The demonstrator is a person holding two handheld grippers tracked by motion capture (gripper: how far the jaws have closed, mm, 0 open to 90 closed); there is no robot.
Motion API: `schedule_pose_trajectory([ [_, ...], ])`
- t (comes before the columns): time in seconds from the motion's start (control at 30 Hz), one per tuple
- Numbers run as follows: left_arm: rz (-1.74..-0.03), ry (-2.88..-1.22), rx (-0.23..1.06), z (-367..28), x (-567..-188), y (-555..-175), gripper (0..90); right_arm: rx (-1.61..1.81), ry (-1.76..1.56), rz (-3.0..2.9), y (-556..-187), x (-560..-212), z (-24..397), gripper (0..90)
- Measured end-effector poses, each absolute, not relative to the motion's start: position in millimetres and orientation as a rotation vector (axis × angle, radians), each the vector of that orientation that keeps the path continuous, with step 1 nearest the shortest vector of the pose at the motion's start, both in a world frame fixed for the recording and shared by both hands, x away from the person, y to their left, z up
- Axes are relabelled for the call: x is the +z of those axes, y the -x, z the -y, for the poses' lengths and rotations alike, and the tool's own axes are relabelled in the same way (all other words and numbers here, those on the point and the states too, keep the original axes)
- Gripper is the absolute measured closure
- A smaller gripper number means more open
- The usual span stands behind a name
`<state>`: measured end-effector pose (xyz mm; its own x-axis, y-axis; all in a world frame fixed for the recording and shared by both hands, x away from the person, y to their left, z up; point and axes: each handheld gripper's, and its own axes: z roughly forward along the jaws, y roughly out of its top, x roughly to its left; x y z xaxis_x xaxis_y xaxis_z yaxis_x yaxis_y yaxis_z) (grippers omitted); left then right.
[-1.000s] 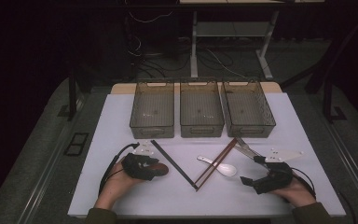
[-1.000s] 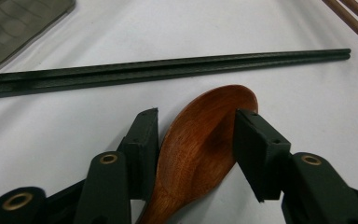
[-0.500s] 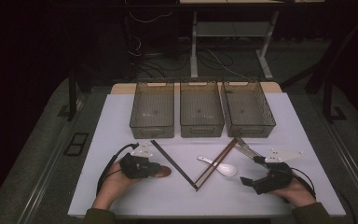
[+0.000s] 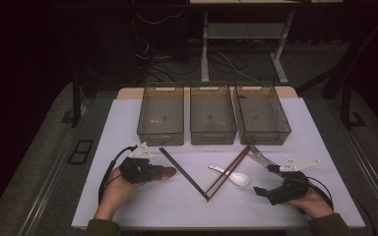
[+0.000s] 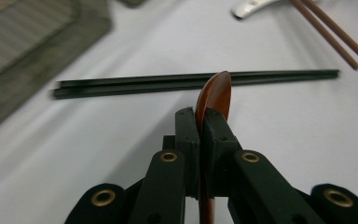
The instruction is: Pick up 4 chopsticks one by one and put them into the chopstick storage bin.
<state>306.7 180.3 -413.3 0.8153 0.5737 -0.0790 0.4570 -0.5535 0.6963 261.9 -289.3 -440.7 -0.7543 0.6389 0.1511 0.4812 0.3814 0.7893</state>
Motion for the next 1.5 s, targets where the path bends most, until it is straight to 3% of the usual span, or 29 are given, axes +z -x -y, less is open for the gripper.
schedule_pose_trajectory([
  [0.47,-1.079,-2.130,0.366,-245.8,-413.4,-329.0,85.0,1.308,-1.015,-2.465,-261.8,-441.2,288.4,0.9],
  [0.7,-1.228,-2.062,0.363,-273.4,-420.5,-336.3,85.0,1.300,-1.015,-2.468,-262.4,-442.0,287.7,0.9],
  [1.0,-1.275,-2.025,0.341,-278.2,-431.2,-341.4,84.2,1.296,-1.018,-2.466,-262.8,-442.3,287.7,0.9],
  [1.5,-1.262,-2.029,0.426,-278.6,-435.7,-341.5,51.1,1.286,-1.017,-2.472,-262.4,-442.5,287.3,0.9],
])
